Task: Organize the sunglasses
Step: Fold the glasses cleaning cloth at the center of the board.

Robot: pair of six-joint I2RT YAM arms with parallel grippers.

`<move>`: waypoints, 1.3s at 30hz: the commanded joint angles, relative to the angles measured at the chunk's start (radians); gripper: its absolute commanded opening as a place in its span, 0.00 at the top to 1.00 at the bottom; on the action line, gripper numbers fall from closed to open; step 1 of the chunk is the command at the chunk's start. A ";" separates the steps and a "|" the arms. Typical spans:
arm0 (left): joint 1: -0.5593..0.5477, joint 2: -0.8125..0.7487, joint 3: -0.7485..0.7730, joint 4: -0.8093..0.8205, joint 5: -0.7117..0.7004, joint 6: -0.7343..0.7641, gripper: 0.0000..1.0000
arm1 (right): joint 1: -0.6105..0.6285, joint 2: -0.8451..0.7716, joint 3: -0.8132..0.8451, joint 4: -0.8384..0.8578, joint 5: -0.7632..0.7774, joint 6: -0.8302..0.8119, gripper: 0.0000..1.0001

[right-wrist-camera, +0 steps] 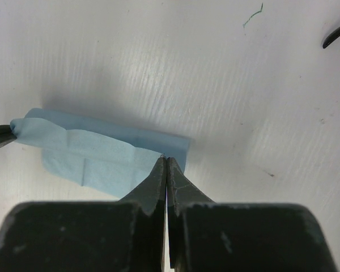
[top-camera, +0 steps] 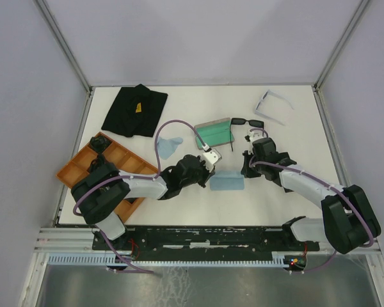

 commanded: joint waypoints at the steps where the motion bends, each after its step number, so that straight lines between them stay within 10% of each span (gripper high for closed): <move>1: -0.011 -0.004 -0.009 0.065 0.015 0.028 0.97 | -0.001 -0.025 -0.018 0.035 -0.022 0.017 1.00; 39: -0.039 0.030 -0.044 0.073 0.029 -0.050 0.79 | 0.000 -0.028 -0.040 0.000 -0.057 0.060 0.86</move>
